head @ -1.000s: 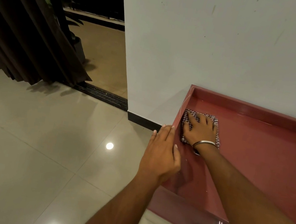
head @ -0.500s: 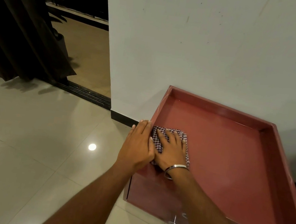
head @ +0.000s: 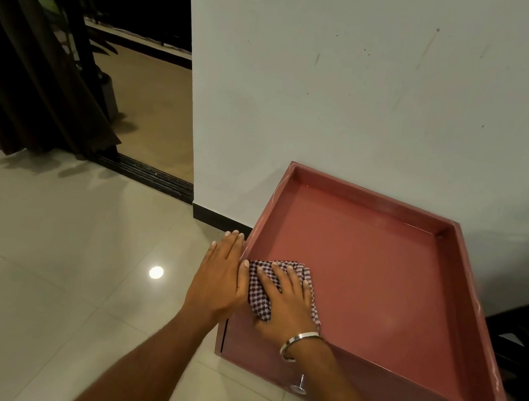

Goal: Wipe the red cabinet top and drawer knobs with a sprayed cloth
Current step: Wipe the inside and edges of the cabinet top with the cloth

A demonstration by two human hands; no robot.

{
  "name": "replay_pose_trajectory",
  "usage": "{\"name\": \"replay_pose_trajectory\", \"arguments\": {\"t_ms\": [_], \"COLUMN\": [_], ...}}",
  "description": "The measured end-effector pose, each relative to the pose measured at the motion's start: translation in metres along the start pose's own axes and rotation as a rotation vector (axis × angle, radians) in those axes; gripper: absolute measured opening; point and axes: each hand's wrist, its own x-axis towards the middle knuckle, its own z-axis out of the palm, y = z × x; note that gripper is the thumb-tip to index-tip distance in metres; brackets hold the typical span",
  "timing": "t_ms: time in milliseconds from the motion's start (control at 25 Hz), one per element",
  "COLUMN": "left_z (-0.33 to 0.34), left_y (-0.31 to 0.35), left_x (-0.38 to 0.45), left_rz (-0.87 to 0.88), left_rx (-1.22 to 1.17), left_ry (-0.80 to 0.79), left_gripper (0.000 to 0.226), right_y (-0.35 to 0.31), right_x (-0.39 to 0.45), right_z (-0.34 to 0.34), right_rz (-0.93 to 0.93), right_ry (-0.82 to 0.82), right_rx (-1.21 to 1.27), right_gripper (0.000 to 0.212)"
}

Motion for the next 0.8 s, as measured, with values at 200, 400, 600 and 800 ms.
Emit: {"name": "replay_pose_trajectory", "arguments": {"t_ms": [200,400,600,800], "left_z": [-0.015,-0.026,-0.026,-0.024], "left_y": [0.008,0.005,-0.002,-0.002], "left_x": [-0.012,-0.029,-0.048,-0.053], "left_rz": [-0.010,-0.044,-0.049,-0.031], "left_rx": [0.016,0.044,0.068,0.058], "left_ry": [0.023,0.022,-0.035,-0.039], "left_gripper": [0.064,0.065,0.066,0.060], "right_y": [-0.020,-0.023,-0.033,-0.054], "right_x": [-0.039,-0.063,-0.057,-0.031], "right_z": [0.007,-0.001,-0.021,-0.046], "right_rz": [-0.054,-0.145,-0.050,-0.057], "right_ry": [0.072,0.213,0.442,0.523], "right_rx": [0.070,0.267,0.455,0.395], "right_gripper": [0.075,0.057,0.052,0.050]}}
